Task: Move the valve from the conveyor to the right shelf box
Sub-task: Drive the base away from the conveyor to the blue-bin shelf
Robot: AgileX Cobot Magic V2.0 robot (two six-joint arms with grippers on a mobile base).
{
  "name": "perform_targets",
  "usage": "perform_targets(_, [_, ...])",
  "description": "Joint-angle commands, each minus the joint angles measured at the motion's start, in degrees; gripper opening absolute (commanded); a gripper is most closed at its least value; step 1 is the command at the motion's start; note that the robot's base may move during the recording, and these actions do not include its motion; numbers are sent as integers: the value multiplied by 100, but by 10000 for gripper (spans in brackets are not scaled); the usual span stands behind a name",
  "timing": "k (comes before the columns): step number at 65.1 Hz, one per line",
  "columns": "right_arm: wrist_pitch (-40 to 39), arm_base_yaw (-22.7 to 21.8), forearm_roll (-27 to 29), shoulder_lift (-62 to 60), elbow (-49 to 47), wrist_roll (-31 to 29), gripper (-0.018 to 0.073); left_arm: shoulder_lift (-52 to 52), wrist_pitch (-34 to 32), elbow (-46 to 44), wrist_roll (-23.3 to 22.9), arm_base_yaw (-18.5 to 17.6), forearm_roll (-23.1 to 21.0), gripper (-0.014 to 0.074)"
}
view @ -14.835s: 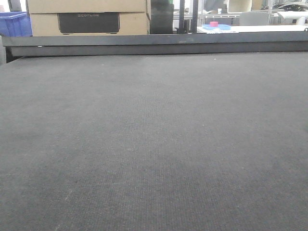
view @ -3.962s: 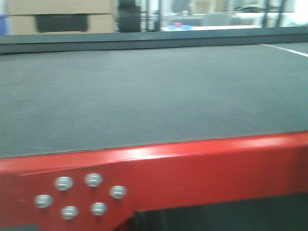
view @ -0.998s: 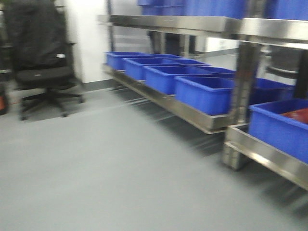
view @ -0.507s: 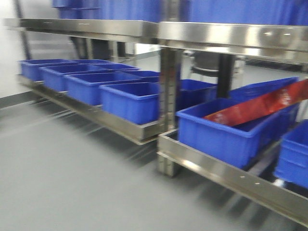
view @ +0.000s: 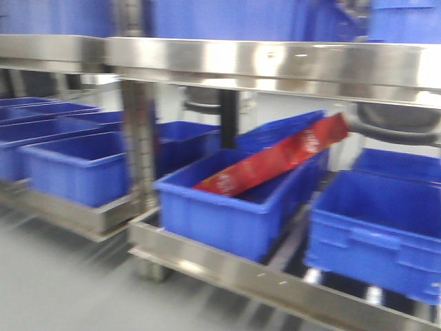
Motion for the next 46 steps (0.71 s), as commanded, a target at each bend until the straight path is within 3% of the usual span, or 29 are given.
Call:
perform_targets(1, [-408,-5,-34,-45,-53,-17,-163,-43,-289,-45,-34,4,-39,-111])
perform_targets(46, [-408,-5,-34,-45,-53,-17,-163,-43,-289,-45,-34,4,-39,-111])
